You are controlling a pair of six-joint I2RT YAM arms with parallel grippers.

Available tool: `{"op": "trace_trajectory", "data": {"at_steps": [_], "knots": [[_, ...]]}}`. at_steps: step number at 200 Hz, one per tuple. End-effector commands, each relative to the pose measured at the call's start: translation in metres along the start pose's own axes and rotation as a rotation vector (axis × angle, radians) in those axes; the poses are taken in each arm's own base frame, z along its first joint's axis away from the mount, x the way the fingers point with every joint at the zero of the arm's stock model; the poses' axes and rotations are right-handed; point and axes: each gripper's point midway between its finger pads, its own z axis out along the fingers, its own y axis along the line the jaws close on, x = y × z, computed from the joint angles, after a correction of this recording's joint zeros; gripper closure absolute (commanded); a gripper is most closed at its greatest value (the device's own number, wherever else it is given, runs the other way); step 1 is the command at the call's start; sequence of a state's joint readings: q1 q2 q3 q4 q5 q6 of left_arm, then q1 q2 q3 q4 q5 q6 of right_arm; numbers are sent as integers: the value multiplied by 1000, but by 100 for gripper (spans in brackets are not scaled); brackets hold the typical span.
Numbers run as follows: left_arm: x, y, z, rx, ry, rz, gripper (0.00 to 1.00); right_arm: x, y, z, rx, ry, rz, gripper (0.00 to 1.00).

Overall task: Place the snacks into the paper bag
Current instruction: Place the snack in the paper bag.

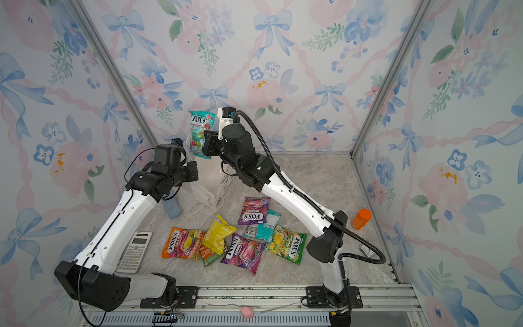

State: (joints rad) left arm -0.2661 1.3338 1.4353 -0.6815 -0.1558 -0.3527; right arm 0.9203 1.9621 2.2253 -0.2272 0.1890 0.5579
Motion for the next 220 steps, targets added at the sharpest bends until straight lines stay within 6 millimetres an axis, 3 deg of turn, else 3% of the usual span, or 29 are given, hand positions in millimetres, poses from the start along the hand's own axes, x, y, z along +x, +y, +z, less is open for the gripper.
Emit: {"op": "trace_trajectory", "data": {"at_steps": [1, 47, 82, 220], "knots": [[-1, -2, -6, 21, -14, 3, 100, -14, 3, -16, -3, -54, 24, 100], [1, -4, -5, 32, -8, 1, 100, -20, -4, -39, 12, -104, 41, 100], [1, -5, -7, 38, -8, 7, 100, -16, -15, -44, 45, -100, 29, 100], [3, -8, -9, 57, -4, 0, 100, 31, -78, -21, 139, 40, 155, 100]]}}
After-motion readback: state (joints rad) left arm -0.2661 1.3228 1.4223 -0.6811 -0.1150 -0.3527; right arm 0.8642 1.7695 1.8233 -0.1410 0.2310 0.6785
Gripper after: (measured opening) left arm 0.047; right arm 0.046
